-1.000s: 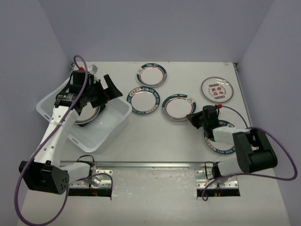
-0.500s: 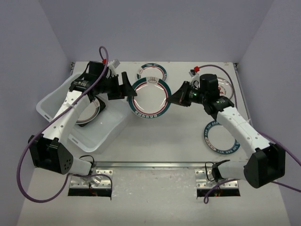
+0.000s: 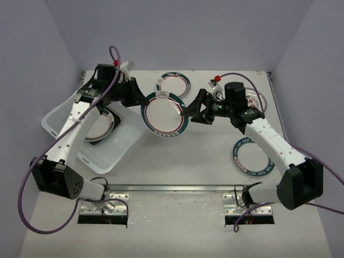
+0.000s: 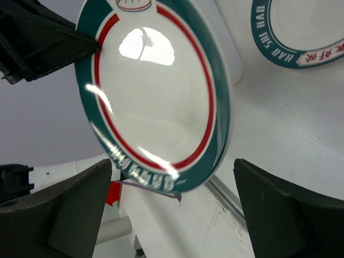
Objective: Place the plates into the plastic bin on the countertop
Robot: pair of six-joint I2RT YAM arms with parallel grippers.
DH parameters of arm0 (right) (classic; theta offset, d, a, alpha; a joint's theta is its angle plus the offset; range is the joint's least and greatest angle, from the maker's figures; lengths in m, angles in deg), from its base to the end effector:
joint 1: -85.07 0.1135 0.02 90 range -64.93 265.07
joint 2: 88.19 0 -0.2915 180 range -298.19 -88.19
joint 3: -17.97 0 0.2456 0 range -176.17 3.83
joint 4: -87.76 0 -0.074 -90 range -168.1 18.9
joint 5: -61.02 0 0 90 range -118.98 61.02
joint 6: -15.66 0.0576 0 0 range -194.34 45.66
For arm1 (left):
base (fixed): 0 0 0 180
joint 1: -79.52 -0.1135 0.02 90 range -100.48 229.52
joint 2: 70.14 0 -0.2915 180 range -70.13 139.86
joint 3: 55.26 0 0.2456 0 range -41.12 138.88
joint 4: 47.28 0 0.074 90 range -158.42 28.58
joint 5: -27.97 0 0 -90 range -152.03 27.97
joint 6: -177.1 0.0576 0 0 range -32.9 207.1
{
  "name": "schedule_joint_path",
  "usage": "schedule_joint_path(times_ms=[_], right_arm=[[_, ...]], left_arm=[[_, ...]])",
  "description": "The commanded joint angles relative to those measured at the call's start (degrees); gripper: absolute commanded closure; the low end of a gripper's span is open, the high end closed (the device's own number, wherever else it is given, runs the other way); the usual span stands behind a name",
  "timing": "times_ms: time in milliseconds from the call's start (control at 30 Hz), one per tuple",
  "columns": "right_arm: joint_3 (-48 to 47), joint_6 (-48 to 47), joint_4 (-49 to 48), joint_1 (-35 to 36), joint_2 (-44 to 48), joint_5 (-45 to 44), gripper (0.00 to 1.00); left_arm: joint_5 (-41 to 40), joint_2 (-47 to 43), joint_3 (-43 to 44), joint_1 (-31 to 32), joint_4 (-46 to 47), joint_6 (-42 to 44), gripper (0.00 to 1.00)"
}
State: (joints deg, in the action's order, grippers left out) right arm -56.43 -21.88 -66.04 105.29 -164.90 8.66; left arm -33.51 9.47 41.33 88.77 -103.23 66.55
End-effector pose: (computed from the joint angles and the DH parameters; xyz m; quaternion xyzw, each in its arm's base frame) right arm 0.2726 0.1379 0.3302 0.0674 0.8273 0.5101 0.2255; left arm 0.2909 -0.0752 0.3936 0.0195 0.8809 -0.3222 0.3463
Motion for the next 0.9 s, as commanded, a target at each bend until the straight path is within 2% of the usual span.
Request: schedule_joint_path(times_ms=[0,133,267,400,533,633,800,833,867], right_arm=[[-1.2,-2.8,3.2,-3.5,-2.0,-4.7,0.01],[3.4,-2.4,4.5,-7.0,-2.7,-7.0,0.01],[4.0,-4.5,4.5,-7.1,-2.6,-7.3,0.01],[3.7,-6.5,4.8,-7.4,-3.5,-7.8,0.01],[3.0,-8.2,3.4,-7.9,-7.0,-7.0,0.01],[0.8,-7.9,3.2,-8.8,-14.9,-3.9,0.01],[-0.1,-6.6,-1.3,-8.9,-20.2,-3.0,0.01],[-0.6,-6.6,-1.7,-8.9,-22.3,-3.3,0.01],[-1.1,-6.5,-1.8,-8.9,-23.4,-3.4,0.01]], left_arm=[[-11.7,-5.1,-0.3,-13.8,3.5,-9.3,1.0],[-24.2,-13.3,-8.4,-29.9,4.2,-18.8,1.0],[-31.7,-12.5,-9.5,-35.2,0.6,-22.1,1.0],[-36.9,-9.9,-12.6,-39.4,1.4,-23.9,1.0],[-38.3,-7.3,-15.0,-39.7,3.5,-24.5,1.0],[-39.1,-6.5,-17.7,-39.8,5.8,-25.4,0.99],[-35.6,-3.4,-20.1,-39.8,9.2,-25.4,0.86],[-35.3,-2.4,-20.2,-39.8,8.9,-25.7,0.79],[-34.9,-2.3,-20.4,-39.8,8.9,-25.8,0.62]])
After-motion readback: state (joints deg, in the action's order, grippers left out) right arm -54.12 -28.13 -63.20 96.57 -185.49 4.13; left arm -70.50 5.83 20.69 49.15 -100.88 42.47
